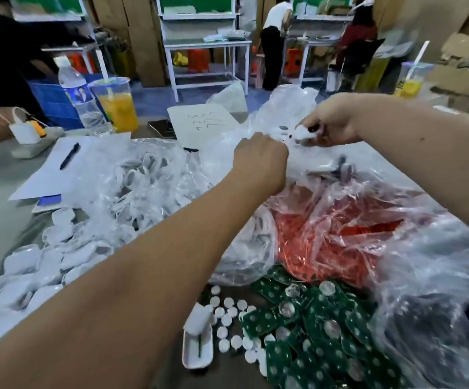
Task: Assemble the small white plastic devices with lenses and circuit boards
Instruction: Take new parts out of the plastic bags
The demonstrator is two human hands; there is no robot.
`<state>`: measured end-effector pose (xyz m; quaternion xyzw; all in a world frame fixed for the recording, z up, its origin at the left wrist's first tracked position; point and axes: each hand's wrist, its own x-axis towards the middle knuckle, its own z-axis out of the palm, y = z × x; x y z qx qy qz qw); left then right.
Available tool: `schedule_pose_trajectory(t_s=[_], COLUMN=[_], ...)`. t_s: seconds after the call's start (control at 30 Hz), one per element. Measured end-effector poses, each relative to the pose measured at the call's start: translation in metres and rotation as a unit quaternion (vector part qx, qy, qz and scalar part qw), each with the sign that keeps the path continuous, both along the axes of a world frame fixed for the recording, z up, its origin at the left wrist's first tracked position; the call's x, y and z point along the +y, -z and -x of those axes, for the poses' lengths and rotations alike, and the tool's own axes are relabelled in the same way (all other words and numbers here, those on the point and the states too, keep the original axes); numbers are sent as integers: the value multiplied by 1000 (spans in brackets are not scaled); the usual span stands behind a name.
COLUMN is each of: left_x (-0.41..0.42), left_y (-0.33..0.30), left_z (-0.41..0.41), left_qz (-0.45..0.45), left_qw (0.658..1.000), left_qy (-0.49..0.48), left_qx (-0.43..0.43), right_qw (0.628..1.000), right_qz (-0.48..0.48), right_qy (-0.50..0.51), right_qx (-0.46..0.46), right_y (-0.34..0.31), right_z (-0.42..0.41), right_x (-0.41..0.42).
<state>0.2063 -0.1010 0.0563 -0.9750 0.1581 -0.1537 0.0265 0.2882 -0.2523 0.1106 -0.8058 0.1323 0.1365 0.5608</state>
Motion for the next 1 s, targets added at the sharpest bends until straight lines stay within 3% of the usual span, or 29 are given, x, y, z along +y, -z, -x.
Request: schedule_pose_trajectory(t_s=[0.2,0.3,0.33,0.43,0.47,0.5,0.6,0.8,1.0], left_x=[9,10,10,8,6,4,-1,2,-12], left_y=[12,16,16,15,14,12,9,14,20], left_z=[-15,-16,-16,-15,-15,-14,-11,13,52], left_qz=[29,36,40,52,56,59,65,110,217], left_qw=[999,999,999,998,998,998,997,992,965], left_qy=[-15,-17,-18,-28,-32,-35,-34,44,138], left_qx=[-23,-10,-6,9,11,13,17,44,-55], right_qw=[995,996,987,920,890,865,819,724,710], right_qz=[-55,8,84,288,357,414,464,572,628], right_qy=[-42,-39,-23,88,79,20,-175,-304,-128], right_qx=[-69,-85,-136,-253,-272,-282,-288,-236,-292], right_y=[16,15,15,17,20,24,28,7,-7], right_z=[-42,-53,-56,-58,-55,-50,-30,3,46], right_x=[36,32,26,5,2,1,4,-28,-70])
